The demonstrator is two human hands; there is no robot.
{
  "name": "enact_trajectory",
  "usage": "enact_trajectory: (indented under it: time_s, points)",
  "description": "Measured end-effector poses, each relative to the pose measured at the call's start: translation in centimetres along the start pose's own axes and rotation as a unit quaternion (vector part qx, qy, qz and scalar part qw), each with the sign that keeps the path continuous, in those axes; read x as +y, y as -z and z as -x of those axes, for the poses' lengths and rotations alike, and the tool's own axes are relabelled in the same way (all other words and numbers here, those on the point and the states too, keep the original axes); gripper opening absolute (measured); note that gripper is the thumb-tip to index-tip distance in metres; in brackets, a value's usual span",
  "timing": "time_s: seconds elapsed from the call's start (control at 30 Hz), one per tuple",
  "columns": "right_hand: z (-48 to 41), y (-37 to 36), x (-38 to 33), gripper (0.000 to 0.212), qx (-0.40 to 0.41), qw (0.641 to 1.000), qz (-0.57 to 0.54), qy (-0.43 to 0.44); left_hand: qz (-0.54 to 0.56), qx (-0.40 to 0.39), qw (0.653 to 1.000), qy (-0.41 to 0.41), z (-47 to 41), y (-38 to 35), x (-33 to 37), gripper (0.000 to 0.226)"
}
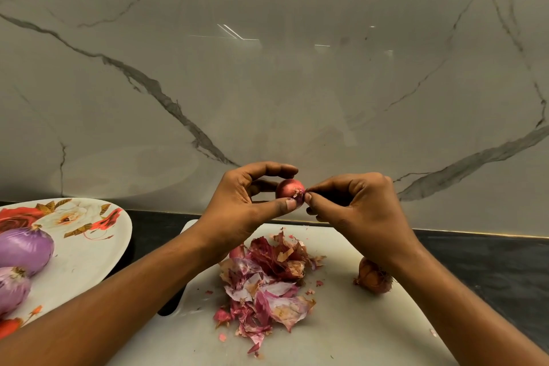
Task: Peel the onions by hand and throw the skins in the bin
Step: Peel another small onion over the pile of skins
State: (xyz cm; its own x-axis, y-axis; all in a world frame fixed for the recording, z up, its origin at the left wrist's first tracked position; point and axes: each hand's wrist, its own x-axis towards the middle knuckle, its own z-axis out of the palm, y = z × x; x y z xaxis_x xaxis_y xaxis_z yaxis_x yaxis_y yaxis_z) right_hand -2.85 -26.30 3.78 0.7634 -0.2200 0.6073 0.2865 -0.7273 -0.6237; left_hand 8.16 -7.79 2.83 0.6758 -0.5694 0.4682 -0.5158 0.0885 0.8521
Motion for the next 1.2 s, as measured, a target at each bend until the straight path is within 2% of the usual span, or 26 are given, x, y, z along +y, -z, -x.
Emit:
enact_trajectory:
  time_s: [0.5, 0.67, 0.83, 0.97, 1.07, 1.2]
  points:
    - [0.0, 0.1, -0.3, 0.006, 0.005, 1.0, 0.019, -0.019, 0.064, -0.024, 0.998, 0.009, 0.0, 0.1, -0.2, 0.049]
    - [-0.1, 0.2, -0.2, 0.002, 0.013, 0.999, 0.016, -0.038, 0.131, -0.027, 0.991, 0.018, -0.3, 0.3, -0.3, 0.054]
    - [-0.2, 0.2, 0.0, 0.003, -0.004, 0.998, 0.012, -0.068, 0.203, -0.03, 0.978, 0.043, -0.5, 0.3, -0.3, 0.041]
    - [-0.4, 0.4, -0.4, 0.015, -0.039, 0.986, -0.083, -0.141, 0.221, -0.039, 0.973, 0.062, -0.4, 0.1, -0.1, 0.036]
    - [-0.7, 0.7, -1.1, 0.018, -0.048, 0.96, -0.191, -0.2, 0.219, -0.047, 0.972, 0.065, -0.3, 0.1, 0.0, 0.039]
    - [-0.7, 0.9, -1.4, 0.022, -0.092, 0.935, -0.249, -0.237, 0.186, -0.083, 0.978, 0.049, 0.0, -0.1, -0.1, 0.047]
